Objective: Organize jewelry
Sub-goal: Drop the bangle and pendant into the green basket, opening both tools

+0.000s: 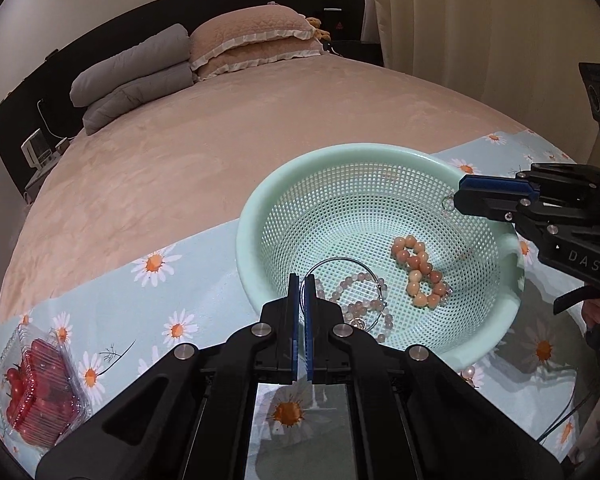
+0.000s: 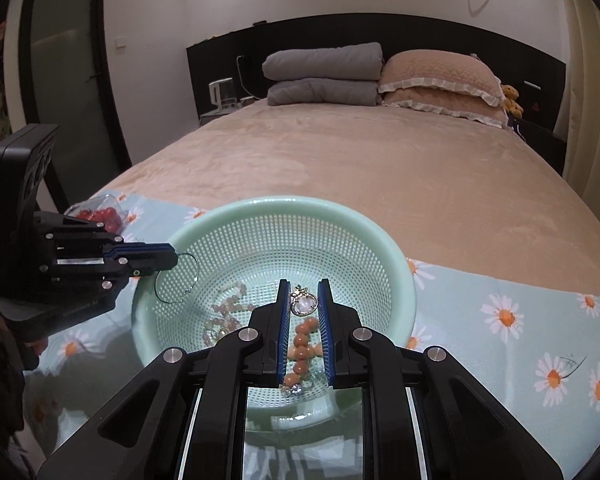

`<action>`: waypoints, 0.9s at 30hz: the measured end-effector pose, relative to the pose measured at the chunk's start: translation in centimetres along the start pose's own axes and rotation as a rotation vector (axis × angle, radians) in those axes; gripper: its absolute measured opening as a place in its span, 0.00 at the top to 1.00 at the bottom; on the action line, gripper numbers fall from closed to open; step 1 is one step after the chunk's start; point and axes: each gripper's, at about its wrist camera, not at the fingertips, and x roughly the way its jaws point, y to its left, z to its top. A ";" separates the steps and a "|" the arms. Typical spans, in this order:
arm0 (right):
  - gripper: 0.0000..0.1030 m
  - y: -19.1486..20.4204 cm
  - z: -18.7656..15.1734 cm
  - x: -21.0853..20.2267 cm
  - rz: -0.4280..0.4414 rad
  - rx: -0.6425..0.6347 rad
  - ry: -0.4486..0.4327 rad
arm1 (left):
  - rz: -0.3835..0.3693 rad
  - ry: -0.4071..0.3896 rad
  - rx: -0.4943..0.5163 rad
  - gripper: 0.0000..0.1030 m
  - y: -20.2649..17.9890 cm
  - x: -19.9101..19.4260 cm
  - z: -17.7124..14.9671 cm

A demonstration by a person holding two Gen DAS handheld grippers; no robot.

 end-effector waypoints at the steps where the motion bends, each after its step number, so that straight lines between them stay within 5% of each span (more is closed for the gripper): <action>1: 0.87 0.0 -0.2 0.3 0.001 0.003 0.005 | 0.004 -0.006 0.008 0.98 -0.2 0.0 0.0; 7: 0.86 0.0 -0.7 0.7 -0.006 0.013 0.036 | 0.009 -0.018 0.014 0.97 -0.4 -0.2 0.3; 9: 0.63 0.0 -0.4 0.3 -0.030 0.011 0.023 | 0.013 -0.035 0.005 0.86 -0.1 -0.9 0.3; 11: 0.33 0.2 -0.3 -0.8 -0.069 0.004 -0.019 | 0.038 -0.063 -0.001 0.39 0.2 -1.8 0.5; 12: 0.23 0.3 -0.3 -1.4 -0.087 -0.003 -0.046 | 0.059 -0.086 0.000 0.31 0.2 -2.5 0.4; 14: 0.17 0.6 -0.1 -2.7 -0.108 -0.010 -0.081 | 0.094 -0.120 -0.016 0.08 0.5 -3.7 0.4; 15: 0.17 0.8 0.1 -3.1 -0.107 -0.010 -0.082 | 0.105 -0.133 -0.031 0.04 0.8 -4.4 0.4; 27: 0.16 4.3 0.9 -9.3 -0.114 -0.059 -0.138 | 0.174 -0.131 -0.069 0.06 2.9 -10.7 -2.0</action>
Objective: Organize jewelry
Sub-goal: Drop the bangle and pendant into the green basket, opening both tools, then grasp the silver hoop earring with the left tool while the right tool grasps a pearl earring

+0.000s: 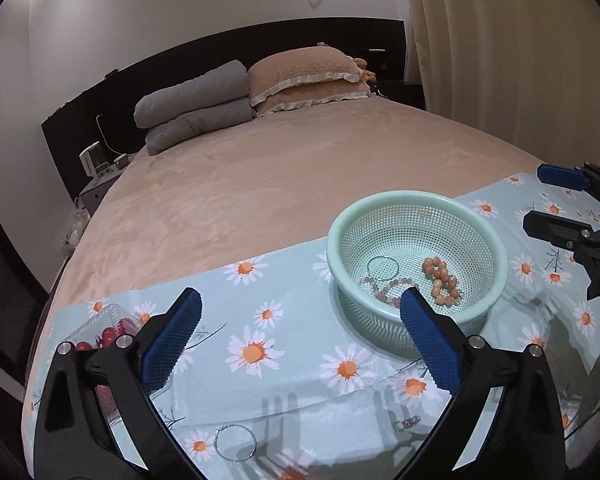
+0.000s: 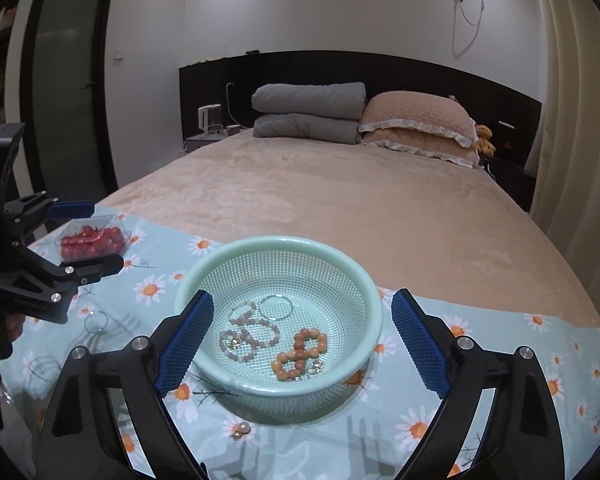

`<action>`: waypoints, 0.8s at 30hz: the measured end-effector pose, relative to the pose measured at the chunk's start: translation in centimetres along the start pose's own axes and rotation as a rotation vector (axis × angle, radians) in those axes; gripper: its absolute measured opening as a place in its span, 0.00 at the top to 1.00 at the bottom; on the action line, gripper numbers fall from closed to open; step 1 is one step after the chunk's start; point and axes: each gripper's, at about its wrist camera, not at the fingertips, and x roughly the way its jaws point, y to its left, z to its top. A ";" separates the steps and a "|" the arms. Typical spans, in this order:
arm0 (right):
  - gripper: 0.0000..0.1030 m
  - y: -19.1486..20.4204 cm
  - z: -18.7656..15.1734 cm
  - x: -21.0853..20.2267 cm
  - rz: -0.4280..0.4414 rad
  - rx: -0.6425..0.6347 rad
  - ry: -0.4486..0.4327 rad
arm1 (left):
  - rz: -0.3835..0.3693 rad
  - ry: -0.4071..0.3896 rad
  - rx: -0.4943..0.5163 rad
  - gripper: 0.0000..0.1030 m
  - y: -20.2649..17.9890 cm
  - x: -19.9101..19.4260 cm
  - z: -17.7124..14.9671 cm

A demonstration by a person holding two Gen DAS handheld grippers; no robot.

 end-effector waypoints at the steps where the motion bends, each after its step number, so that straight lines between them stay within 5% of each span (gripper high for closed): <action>1: 0.16 0.2 0.1 -0.5 0.002 0.003 -0.006 | 0.011 0.001 0.000 0.06 0.4 -0.6 -0.3; 12: 0.16 4.0 -2.1 -3.4 0.043 -0.004 -0.019 | 0.074 0.062 -0.090 0.06 5.4 -4.6 -5.6; 24: 0.16 8.1 -9.3 -1.3 0.143 -0.002 0.039 | 0.063 0.202 -0.153 0.06 6.6 1.1 -12.8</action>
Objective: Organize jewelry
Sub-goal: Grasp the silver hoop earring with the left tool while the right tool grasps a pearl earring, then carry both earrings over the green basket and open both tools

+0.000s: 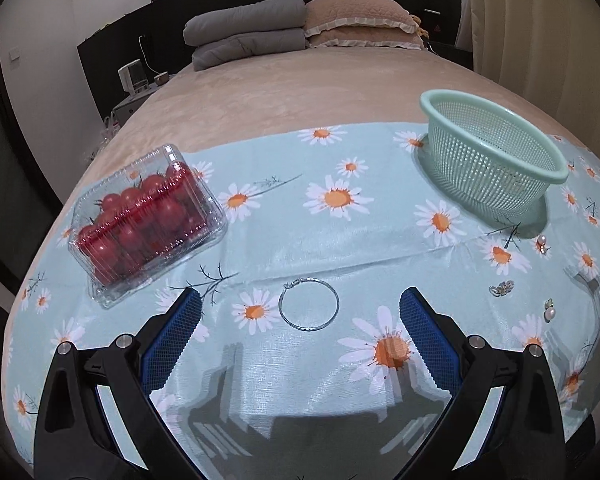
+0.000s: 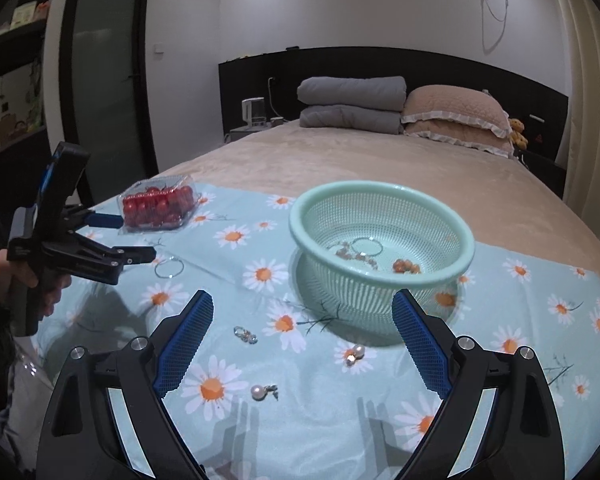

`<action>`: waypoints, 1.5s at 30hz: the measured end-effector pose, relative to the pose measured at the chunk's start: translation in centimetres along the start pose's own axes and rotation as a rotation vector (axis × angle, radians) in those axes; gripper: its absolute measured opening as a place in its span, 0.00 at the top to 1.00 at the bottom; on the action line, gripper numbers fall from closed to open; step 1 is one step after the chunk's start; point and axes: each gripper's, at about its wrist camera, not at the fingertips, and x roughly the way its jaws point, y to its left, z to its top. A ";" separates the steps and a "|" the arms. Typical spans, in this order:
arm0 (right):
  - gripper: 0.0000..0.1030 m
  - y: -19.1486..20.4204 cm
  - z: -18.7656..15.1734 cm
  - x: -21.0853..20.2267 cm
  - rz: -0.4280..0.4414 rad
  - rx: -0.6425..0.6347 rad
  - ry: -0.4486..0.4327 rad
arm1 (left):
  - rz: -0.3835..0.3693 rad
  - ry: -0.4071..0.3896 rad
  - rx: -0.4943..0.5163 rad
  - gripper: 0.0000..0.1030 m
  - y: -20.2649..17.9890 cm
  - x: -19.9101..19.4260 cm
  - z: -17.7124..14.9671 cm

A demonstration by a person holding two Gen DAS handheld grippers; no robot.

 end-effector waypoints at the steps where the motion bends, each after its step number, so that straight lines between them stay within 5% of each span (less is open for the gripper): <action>1: 0.16 0.2 -0.4 0.5 0.006 0.004 0.014 | -0.005 0.006 -0.003 0.06 -0.1 0.5 -0.3; 8: 0.22 1.7 -3.3 3.7 0.031 -0.013 0.126 | -0.011 0.050 -0.029 0.06 0.2 4.1 -1.4; 10: 0.31 2.1 -4.7 4.9 0.028 -0.021 0.185 | -0.030 0.055 -0.050 0.06 0.3 4.9 -1.8; 11: 0.44 2.2 -5.5 5.7 0.029 -0.024 0.222 | -0.045 0.055 -0.071 0.05 0.5 5.2 -2.0; 13: 0.49 2.2 -6.1 5.6 0.043 -0.017 0.196 | -0.082 0.062 -0.130 0.05 1.3 5.7 -2.4; 14: 0.61 2.0 -6.0 5.5 0.054 -0.007 0.198 | -0.086 0.056 -0.140 0.06 1.4 5.8 -2.6; 16: 0.80 1.7 -6.1 5.4 0.062 0.006 0.199 | -0.072 0.043 -0.127 0.24 1.1 5.5 -2.6; 18: 0.81 1.2 -6.2 5.2 0.082 0.031 0.199 | -0.074 0.029 -0.098 0.53 0.4 5.0 -2.5; 19: 0.81 1.2 -6.2 5.2 0.081 0.029 0.200 | -0.062 0.030 -0.079 0.57 0.0 4.9 -2.3; 28: 0.81 1.1 -5.5 3.0 0.069 0.016 0.187 | -0.052 0.037 -0.013 0.57 -1.0 2.2 -2.1; 33: 0.81 0.1 -4.0 0.5 0.034 0.011 0.132 | -0.107 0.019 -0.001 0.57 -1.8 -0.3 -1.2; 45: 0.81 -3.3 3.4 -4.9 -0.053 -0.017 -0.033 | -0.105 -0.086 0.133 0.57 -5.8 -5.6 4.6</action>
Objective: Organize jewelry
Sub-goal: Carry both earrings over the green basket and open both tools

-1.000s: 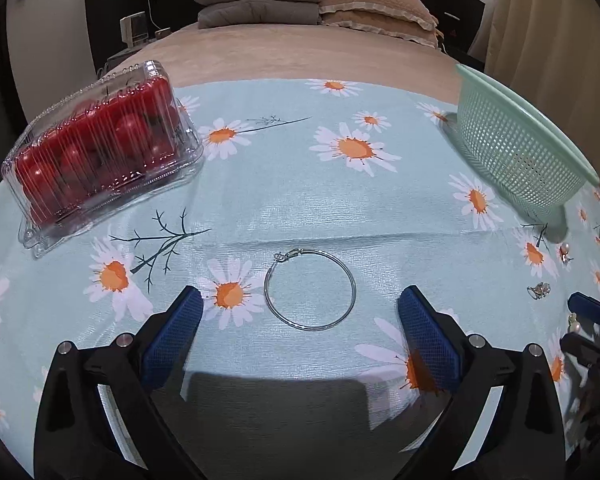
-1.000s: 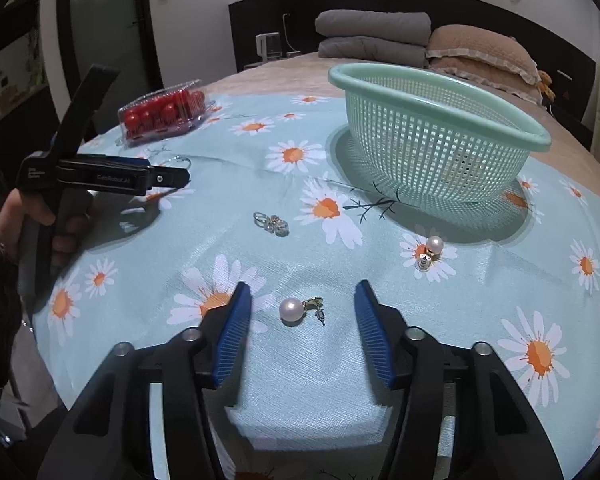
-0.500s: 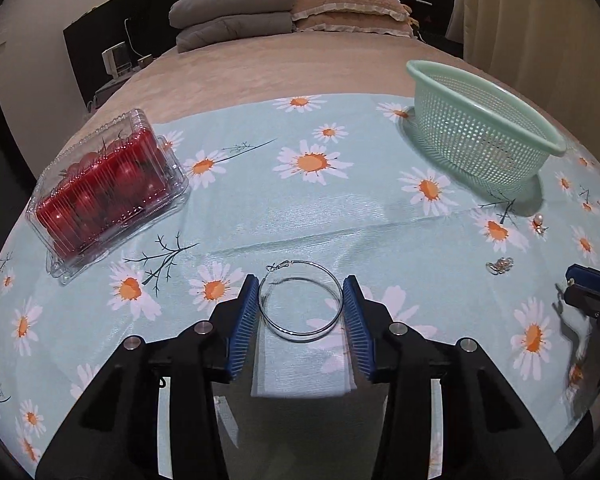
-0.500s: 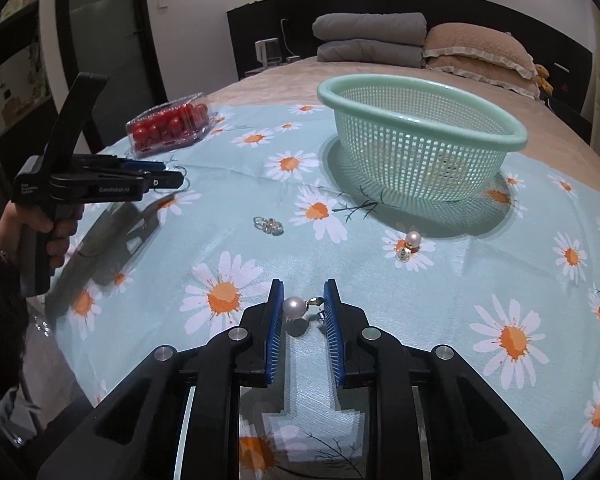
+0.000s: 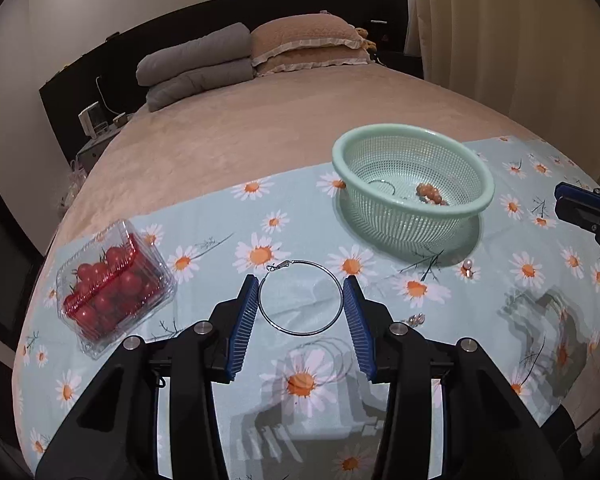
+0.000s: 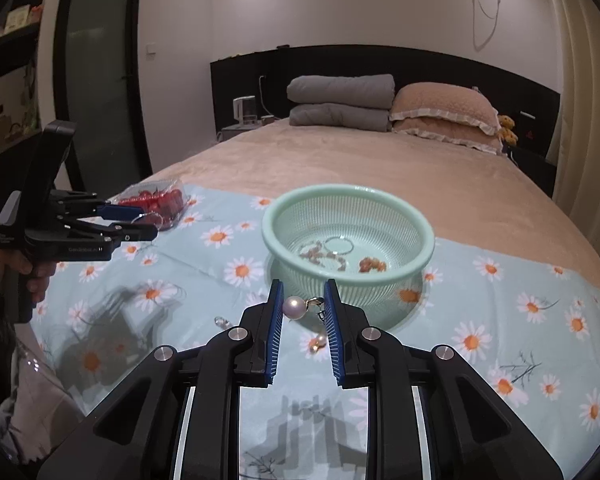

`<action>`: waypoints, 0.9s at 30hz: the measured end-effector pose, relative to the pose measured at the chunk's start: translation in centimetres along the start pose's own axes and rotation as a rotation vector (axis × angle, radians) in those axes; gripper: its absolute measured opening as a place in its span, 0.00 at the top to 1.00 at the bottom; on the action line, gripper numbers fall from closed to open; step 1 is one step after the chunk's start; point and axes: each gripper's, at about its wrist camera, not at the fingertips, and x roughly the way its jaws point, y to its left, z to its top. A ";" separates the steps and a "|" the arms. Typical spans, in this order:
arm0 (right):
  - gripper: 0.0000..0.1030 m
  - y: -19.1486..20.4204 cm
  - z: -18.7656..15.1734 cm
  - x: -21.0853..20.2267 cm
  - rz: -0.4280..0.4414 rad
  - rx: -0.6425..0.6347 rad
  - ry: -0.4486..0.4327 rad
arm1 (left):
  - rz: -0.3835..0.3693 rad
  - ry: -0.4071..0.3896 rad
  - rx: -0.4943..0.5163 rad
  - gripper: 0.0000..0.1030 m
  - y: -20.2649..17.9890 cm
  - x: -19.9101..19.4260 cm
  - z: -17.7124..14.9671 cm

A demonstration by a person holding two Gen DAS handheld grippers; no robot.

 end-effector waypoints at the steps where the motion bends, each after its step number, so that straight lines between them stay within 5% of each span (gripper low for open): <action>1: 0.81 -0.3 0.8 -0.1 -0.008 -0.008 -0.011 | -0.011 -0.009 0.002 0.57 -0.3 -0.2 0.7; 13: 0.81 -4.4 6.0 3.0 -0.037 -0.037 -0.071 | -0.047 -0.049 0.084 0.57 -3.6 3.2 7.7; 27: 0.81 -7.9 3.7 11.8 0.000 -0.010 0.007 | -0.070 0.030 0.158 0.57 -6.4 12.3 9.3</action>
